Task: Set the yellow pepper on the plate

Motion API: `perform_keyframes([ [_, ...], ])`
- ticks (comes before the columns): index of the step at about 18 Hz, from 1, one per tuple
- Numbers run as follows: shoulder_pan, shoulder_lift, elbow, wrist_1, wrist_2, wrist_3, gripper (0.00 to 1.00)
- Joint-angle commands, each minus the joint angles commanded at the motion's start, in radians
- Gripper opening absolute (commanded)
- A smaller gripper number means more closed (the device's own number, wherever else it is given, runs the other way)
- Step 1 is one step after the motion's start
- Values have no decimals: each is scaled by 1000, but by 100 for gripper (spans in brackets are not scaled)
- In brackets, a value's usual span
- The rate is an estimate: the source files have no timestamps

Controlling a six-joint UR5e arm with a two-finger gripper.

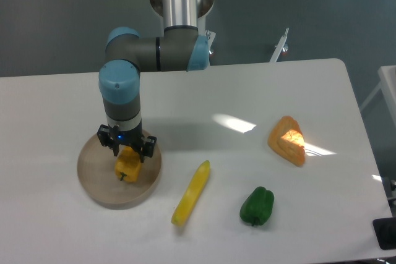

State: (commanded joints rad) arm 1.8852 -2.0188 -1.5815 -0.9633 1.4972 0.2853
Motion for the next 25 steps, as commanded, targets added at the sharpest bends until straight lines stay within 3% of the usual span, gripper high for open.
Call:
perform_keyframes([
  [5, 12, 40, 14, 2, 6, 17, 100],
  [11, 86, 95, 63, 0, 14, 80, 100],
  [18, 280, 118, 97, -5, 90, 487, 100],
  [25, 437, 101, 150, -5, 91, 752, 100],
])
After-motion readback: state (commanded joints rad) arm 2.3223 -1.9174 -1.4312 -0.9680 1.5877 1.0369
